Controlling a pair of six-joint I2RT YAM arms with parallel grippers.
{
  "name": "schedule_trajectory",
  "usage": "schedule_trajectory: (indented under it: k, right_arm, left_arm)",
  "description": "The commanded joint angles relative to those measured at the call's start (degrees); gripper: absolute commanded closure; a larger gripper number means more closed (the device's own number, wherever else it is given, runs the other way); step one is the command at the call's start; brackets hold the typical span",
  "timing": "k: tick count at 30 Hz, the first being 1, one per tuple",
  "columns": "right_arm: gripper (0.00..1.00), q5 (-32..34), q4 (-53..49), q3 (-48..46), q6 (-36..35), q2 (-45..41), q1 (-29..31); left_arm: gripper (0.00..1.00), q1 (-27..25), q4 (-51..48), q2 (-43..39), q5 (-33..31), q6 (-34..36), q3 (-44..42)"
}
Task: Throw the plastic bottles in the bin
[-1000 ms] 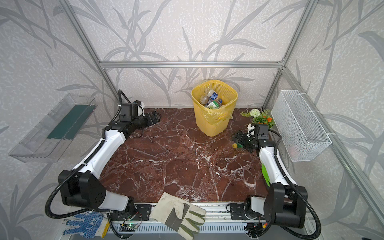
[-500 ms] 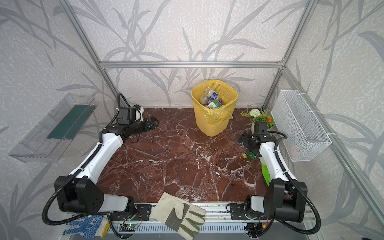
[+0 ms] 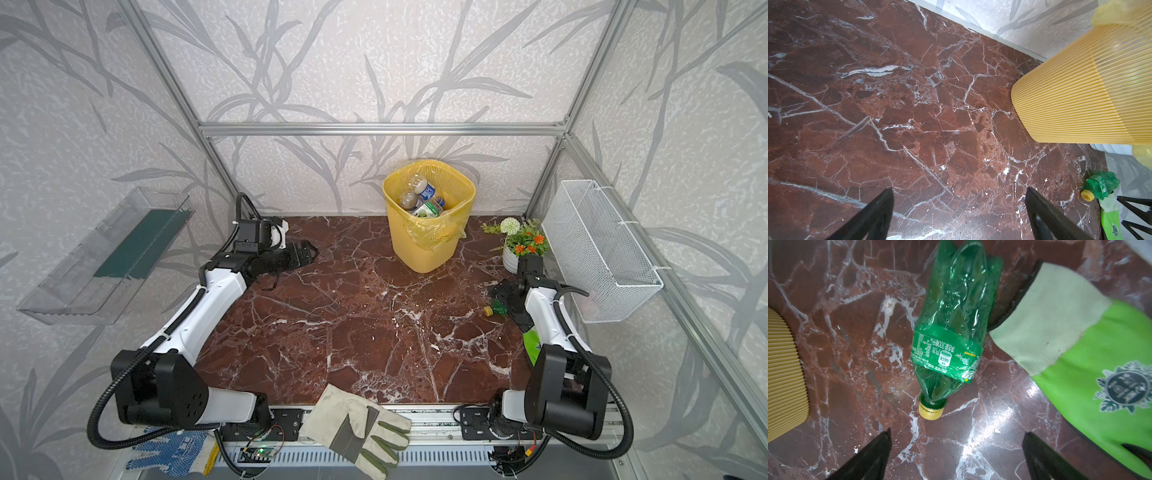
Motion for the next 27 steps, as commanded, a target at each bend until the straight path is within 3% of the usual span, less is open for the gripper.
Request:
schedule_trajectory:
  k: [1, 15, 27]
  right_arm:
    - [0.01, -1.24, 1.3, 4.17, -1.04, 4.51, -0.04]
    - [0.01, -1.1, 5.38, 8.57, -2.09, 13.55, 0.03]
    - [0.01, 1.58, 3.5, 6.1, -2.68, 10.1, -0.07]
  left_arm:
    - [0.02, 0.51, 0.41, -0.5, 0.97, 1.0, -0.79]
    - [0.03, 0.76, 0.86, 0.81, 2.94, 0.65, -1.06]
    - [0.03, 0.88, 1.17, 1.22, 4.45, 0.38, -0.89]
